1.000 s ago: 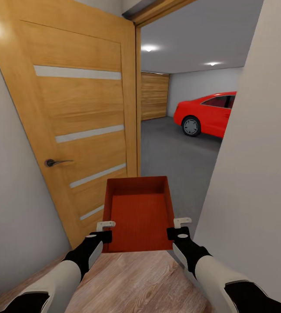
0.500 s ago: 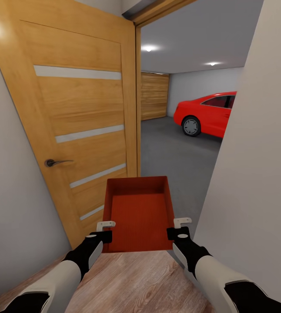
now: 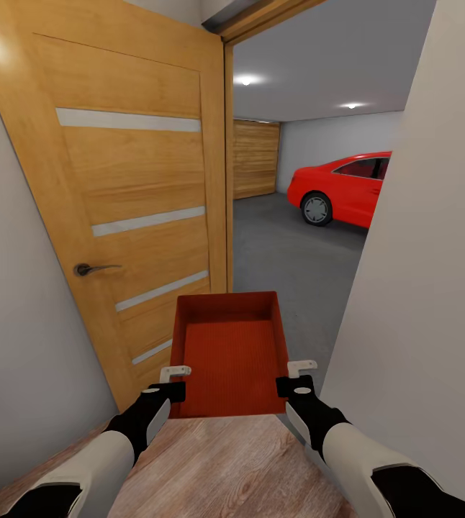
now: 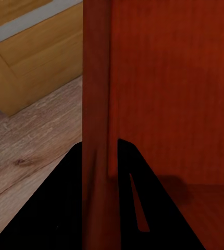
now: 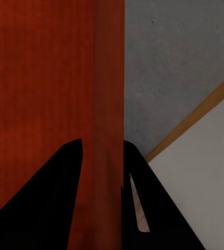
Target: Move the two storage containers from the living room to the garage. In the garage, place one container on the floor and stack the other container on top of it (either order is fine).
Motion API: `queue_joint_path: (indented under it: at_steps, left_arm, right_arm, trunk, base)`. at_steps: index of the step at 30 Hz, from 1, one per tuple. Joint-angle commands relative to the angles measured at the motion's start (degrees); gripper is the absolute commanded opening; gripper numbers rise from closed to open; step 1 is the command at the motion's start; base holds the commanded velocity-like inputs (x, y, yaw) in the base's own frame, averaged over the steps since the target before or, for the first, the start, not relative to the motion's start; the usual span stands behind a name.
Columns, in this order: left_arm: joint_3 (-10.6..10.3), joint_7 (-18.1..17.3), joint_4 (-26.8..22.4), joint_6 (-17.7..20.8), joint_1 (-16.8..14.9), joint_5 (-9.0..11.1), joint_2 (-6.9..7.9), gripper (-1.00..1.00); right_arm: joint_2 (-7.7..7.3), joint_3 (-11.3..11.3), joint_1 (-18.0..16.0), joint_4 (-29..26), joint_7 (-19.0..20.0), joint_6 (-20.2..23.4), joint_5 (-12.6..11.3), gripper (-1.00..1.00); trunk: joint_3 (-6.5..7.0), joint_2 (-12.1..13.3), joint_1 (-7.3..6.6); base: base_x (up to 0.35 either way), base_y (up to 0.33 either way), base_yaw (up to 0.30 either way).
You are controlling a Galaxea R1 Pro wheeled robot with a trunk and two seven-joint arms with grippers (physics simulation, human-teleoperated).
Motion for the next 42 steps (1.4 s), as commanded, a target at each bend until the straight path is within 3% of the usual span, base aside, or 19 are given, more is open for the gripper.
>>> queue_joint_path:
  at_steps: [1,9,20,42]
  left_arm:
    - [-0.97,0.21,-0.27,-1.28,-0.03,0.17,2.0,-1.0]
    - [-0.87,0.21,-0.14,-1.26,-0.03,0.26,2.01,-1.0]
    - [-0.93,0.21,0.0,-1.59,-0.03,0.26,2.03,-1.0]
    - [-0.91,0.21,0.04,-1.55,-0.03,0.26,2.07,-1.0]
  right_arm:
    - [-0.61,0.64,-0.06,0.21,-0.15,0.26,-0.96,-1.0]
    - [-0.62,0.64,-0.06,0.19,-0.15,0.26,-0.96,-1.0]
    - [-0.6,0.64,-0.06,0.18,-0.15,0.25,-0.96,-1.0]
    - [-0.6,0.64,-0.06,0.2,-0.15,0.24,-0.96,-1.0]
  trunk:
    - [-0.13,-0.14,0.04]
    - [-0.13,-0.14,0.04]
    - [-0.13,-0.14,0.04]
    - [-0.13,-0.14,0.04]
  base:
    - [0.0,0.0,0.0]
    - [0.094,0.002,0.0]
    - [0.285,0.074,-0.024]
    - [0.295,0.084,-0.228]
